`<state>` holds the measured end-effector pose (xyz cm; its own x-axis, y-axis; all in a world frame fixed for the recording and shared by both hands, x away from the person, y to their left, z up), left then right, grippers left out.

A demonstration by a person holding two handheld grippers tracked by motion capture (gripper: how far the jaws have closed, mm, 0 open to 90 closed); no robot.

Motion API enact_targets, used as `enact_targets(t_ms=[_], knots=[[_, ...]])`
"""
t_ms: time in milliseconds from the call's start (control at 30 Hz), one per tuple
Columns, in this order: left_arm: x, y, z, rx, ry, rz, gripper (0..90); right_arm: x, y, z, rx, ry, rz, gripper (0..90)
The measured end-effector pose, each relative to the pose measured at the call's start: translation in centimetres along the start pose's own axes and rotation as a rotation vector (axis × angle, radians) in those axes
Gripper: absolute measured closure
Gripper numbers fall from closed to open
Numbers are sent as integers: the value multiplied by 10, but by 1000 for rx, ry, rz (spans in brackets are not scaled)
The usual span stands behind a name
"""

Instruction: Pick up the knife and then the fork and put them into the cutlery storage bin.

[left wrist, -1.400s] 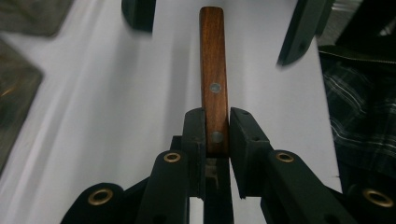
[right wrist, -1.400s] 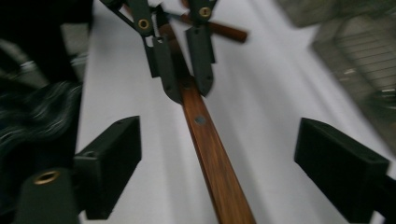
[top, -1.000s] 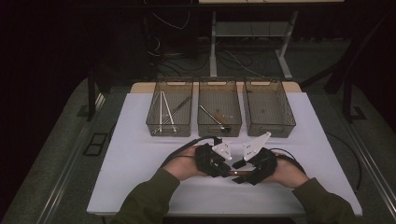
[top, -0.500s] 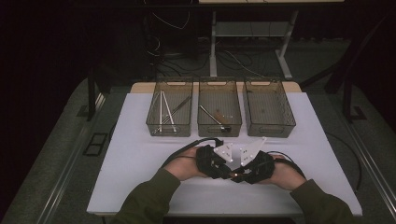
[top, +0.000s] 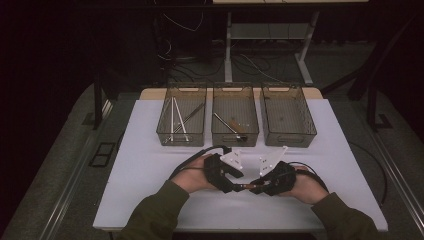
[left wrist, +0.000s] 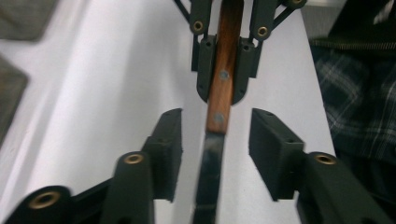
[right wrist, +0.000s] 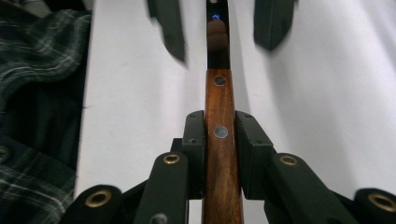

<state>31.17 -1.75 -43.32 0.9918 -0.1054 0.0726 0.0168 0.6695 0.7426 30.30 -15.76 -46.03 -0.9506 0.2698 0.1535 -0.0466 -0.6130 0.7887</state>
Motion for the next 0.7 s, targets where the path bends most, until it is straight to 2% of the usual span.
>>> enact_targets(t_ms=[167,300,400,500,533,600,700], knots=[[3,18,-16,-73,108,76,430,-9,10,-4,-20,-18,-32,758],[4,29,-32,-95,170,159,359,-14,19,-7,-33,-72,-56,758],[4,35,-42,-105,211,224,309,-21,24,-11,-42,-101,-78,758],[2,42,-53,-107,228,271,258,-27,31,-13,-58,-134,-101,758],[1,44,-56,-108,239,290,236,-28,33,-13,-68,-163,-104,758],[1,48,-64,-110,255,328,195,-33,38,-15,-77,-168,-125,758],[-1,54,-76,-112,290,382,135,-39,47,-15,-99,-215,-155,758]])
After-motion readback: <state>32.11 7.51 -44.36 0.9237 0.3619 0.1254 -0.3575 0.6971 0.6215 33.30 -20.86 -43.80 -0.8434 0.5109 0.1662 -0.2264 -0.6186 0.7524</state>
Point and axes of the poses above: each handheld gripper's, and its own axes: y roughly backward along the jaws, z roughly out of its top, x roughly to its left, the point moved 6 cm from there along -y, roughly forward along the jaws, and after that the axes turned 10 degrees about -y, right-handed, at the moved point
